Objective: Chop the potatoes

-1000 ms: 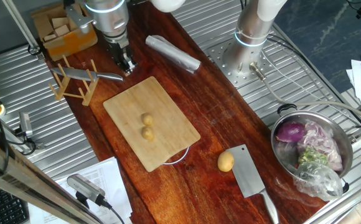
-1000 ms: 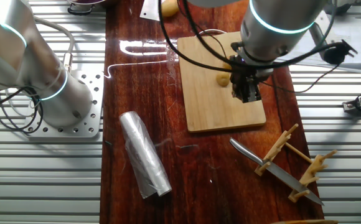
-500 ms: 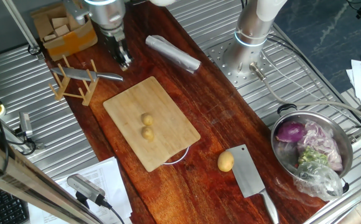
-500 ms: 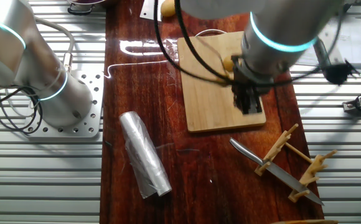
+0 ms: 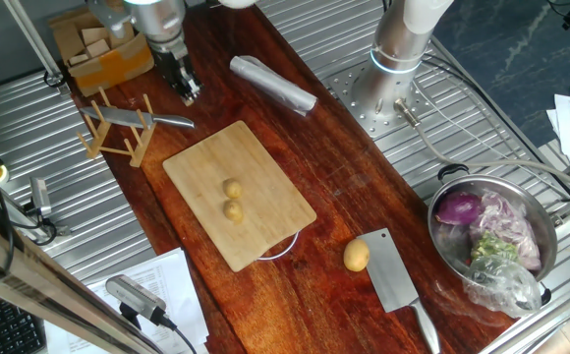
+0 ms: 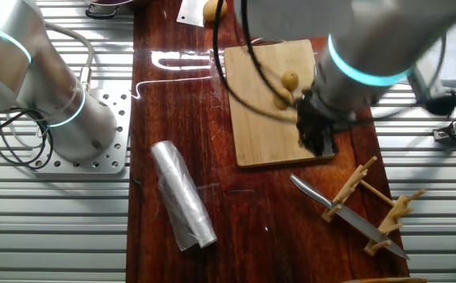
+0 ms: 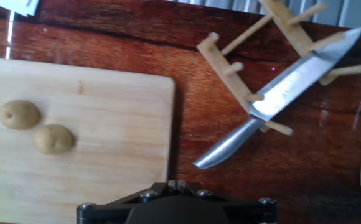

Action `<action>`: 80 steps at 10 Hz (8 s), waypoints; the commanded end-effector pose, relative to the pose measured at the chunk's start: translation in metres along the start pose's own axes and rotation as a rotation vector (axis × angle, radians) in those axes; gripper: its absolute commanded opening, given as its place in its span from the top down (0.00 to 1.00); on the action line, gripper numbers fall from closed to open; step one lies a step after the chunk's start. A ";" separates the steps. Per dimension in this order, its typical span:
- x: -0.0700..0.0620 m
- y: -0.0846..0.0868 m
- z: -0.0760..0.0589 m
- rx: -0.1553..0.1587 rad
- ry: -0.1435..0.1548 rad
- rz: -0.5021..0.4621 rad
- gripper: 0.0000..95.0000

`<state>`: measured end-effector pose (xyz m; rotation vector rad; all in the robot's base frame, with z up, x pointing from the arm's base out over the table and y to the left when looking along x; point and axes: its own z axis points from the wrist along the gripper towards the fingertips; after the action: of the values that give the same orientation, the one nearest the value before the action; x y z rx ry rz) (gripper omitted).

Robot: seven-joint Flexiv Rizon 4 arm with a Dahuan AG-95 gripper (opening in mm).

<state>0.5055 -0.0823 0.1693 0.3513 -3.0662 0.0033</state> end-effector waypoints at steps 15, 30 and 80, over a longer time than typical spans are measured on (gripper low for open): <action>0.006 -0.001 -0.003 -0.011 -0.011 0.179 1.00; 0.005 -0.058 -0.011 -0.015 0.013 0.076 1.00; -0.030 -0.160 -0.020 -0.033 -0.045 0.293 0.60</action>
<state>0.5751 -0.2326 0.1867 -0.0764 -3.0810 -0.0587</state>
